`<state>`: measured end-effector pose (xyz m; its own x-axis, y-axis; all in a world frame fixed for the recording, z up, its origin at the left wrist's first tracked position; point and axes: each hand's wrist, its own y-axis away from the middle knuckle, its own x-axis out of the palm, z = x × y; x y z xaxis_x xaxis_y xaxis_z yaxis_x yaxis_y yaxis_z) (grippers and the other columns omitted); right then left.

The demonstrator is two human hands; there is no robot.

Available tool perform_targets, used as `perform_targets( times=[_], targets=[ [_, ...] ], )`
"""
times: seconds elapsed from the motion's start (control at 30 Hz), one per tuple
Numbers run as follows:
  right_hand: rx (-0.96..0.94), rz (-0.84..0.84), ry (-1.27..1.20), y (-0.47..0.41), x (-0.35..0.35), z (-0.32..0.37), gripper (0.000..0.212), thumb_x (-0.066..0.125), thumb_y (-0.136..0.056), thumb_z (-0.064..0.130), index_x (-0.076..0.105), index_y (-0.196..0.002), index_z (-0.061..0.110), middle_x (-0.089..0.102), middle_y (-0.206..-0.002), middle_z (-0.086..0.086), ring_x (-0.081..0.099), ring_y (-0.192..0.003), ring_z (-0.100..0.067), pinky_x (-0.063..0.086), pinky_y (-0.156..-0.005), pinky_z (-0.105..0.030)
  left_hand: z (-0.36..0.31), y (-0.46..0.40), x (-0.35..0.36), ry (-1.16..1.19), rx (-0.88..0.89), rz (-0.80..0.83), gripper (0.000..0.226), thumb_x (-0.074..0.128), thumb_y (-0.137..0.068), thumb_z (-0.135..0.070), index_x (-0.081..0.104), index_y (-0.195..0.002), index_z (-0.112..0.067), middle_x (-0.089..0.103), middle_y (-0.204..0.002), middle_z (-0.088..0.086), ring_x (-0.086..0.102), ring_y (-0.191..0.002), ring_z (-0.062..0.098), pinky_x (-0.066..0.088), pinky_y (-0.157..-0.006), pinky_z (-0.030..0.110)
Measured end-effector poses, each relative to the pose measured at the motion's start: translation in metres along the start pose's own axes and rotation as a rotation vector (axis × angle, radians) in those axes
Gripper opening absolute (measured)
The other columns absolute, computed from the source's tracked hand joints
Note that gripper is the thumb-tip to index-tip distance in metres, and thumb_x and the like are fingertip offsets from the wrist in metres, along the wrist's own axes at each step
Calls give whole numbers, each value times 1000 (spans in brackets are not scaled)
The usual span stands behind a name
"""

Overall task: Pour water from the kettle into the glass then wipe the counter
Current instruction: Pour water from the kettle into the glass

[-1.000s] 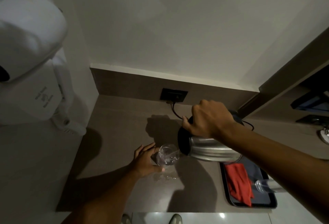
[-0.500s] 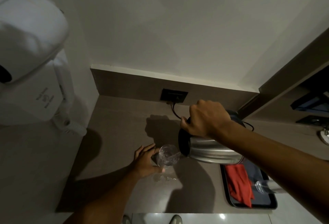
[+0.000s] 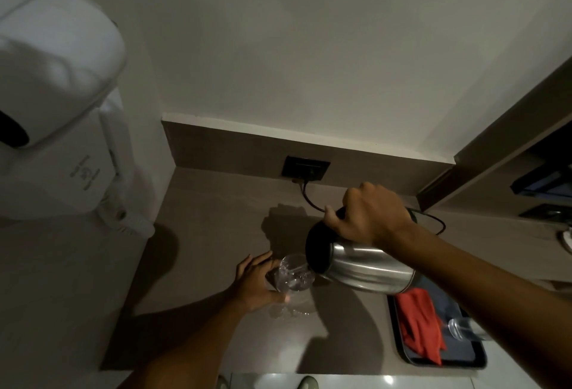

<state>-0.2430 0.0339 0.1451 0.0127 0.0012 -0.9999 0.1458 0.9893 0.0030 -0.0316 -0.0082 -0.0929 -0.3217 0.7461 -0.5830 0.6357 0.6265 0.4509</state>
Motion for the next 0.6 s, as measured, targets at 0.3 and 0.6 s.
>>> perform_targets(
  times=[0.3, 0.6],
  targets=[
    [317, -96, -393, 52, 32, -52, 52, 54, -92, 40, 46, -44, 20, 39, -38, 5, 37, -33, -10, 27, -39, -16, 7, -6, 4, -20, 47, -32, 104, 77, -51, -69, 31, -142, -47, 27, -155, -17, 8, -147, 22, 11, -117, 35],
    [795, -441, -934, 70, 73, -121, 38, 53, -94, 18, 60, -59, 4, 52, -47, -6, 47, -45, -21, 40, -49, -30, 2, -7, 3, -41, 164, -94, 78, 79, -48, -60, 34, -110, -71, 33, -135, -37, 23, -134, -8, -1, -111, 23]
  ],
)
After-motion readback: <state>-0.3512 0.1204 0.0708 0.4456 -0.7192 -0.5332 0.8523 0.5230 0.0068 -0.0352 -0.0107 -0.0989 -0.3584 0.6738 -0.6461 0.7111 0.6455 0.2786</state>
